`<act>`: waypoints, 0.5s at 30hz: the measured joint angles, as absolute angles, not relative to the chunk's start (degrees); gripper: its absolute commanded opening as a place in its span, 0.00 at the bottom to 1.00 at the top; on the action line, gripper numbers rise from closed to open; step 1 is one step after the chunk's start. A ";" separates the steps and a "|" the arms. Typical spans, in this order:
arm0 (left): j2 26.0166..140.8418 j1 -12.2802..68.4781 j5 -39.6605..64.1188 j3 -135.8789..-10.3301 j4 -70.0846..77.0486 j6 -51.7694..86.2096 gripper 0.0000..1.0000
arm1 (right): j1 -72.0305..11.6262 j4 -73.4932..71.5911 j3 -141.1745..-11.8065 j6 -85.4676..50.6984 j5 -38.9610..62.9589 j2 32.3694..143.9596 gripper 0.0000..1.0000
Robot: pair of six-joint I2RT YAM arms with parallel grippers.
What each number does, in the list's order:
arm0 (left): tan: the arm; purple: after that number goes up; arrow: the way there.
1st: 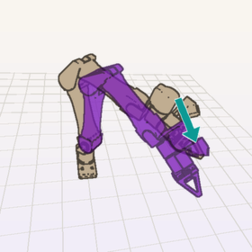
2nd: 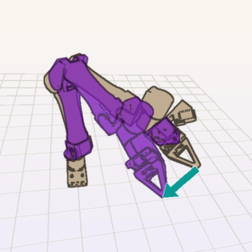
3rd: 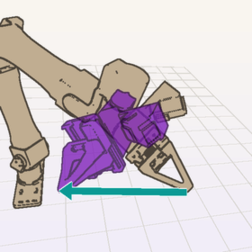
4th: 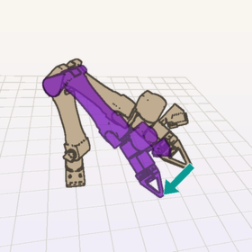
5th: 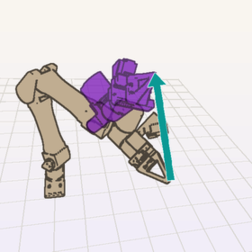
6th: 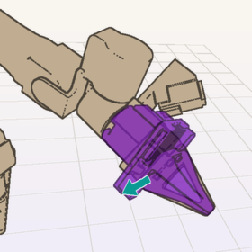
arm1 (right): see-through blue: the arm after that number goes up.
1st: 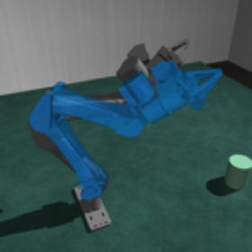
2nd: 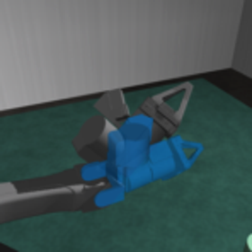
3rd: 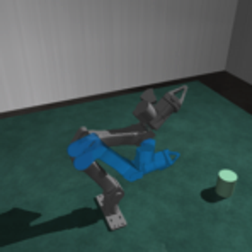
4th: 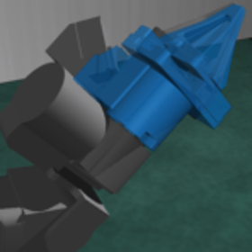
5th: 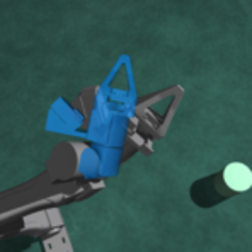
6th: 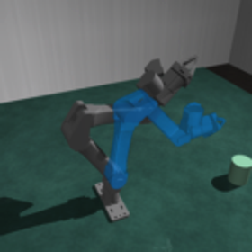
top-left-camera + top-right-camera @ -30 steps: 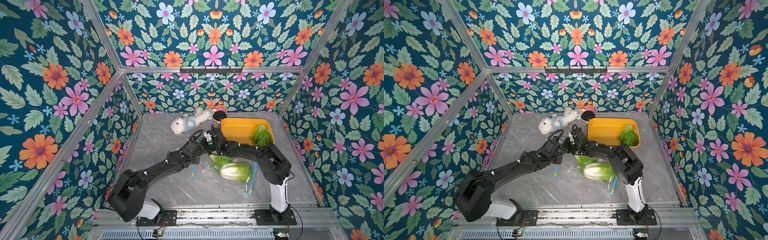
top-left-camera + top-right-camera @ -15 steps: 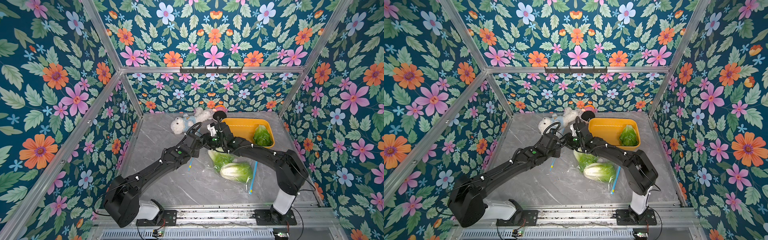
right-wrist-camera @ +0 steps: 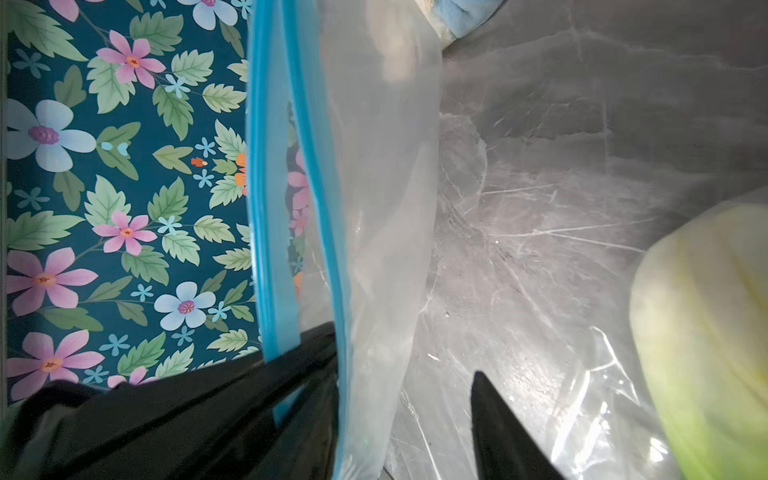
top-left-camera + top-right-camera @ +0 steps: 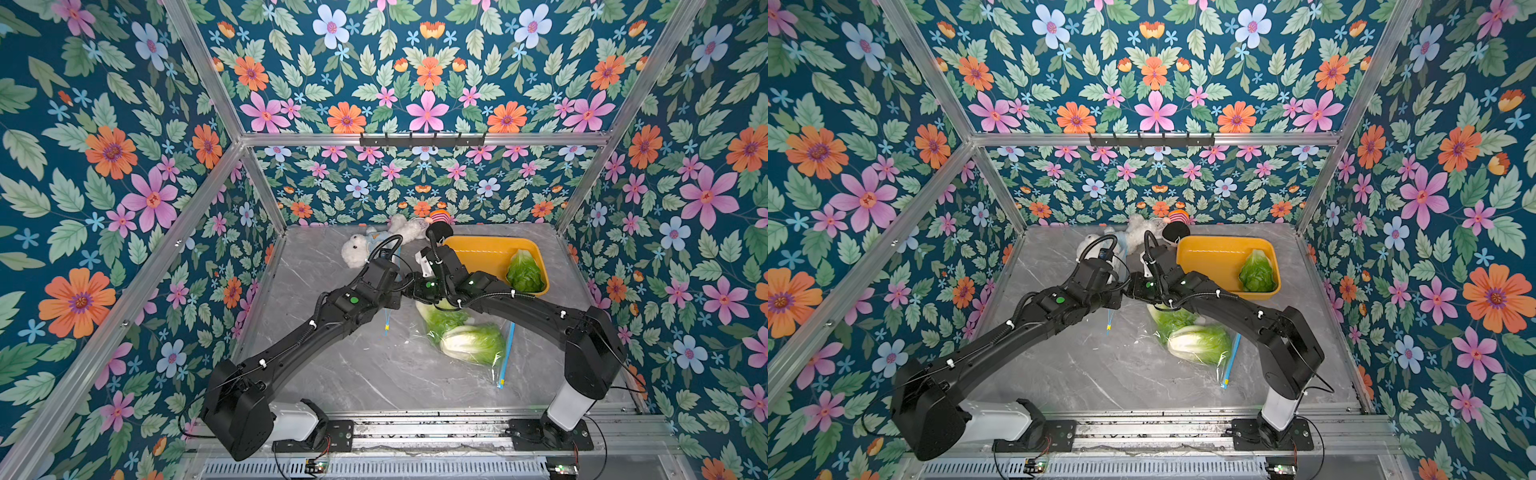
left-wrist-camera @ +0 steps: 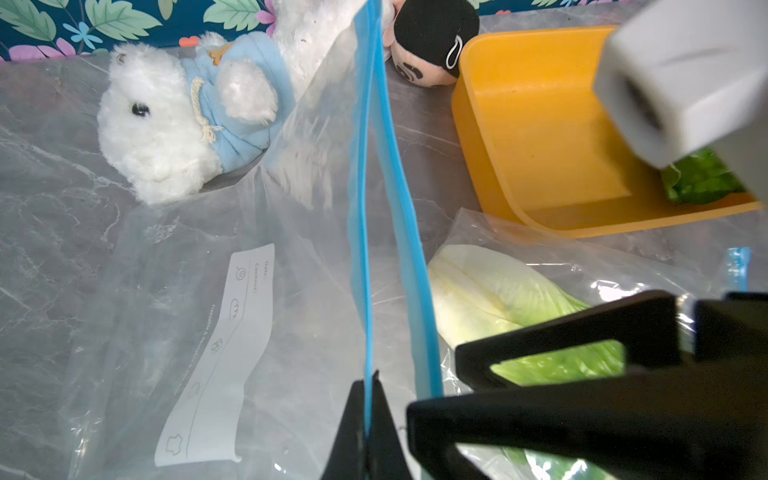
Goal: Put the chinese cabbages into a zipper bag and zip it
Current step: Open the zipper of the food storage bag at the center of the board.
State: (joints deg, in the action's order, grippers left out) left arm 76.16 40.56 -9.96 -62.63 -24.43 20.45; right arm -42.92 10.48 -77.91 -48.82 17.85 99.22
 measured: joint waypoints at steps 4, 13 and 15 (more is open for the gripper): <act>75.35 40.49 -8.73 -64.10 -24.71 20.43 0.00 | -42.89 10.87 -78.67 -47.86 17.78 100.40 0.51; 77.10 40.51 -7.55 -72.55 -30.06 19.00 0.00 | -42.50 13.43 -82.48 -46.33 16.71 104.40 0.48; 77.49 40.51 -7.90 -73.97 -31.77 18.61 0.00 | -42.15 13.50 -82.87 -46.11 16.03 104.68 0.46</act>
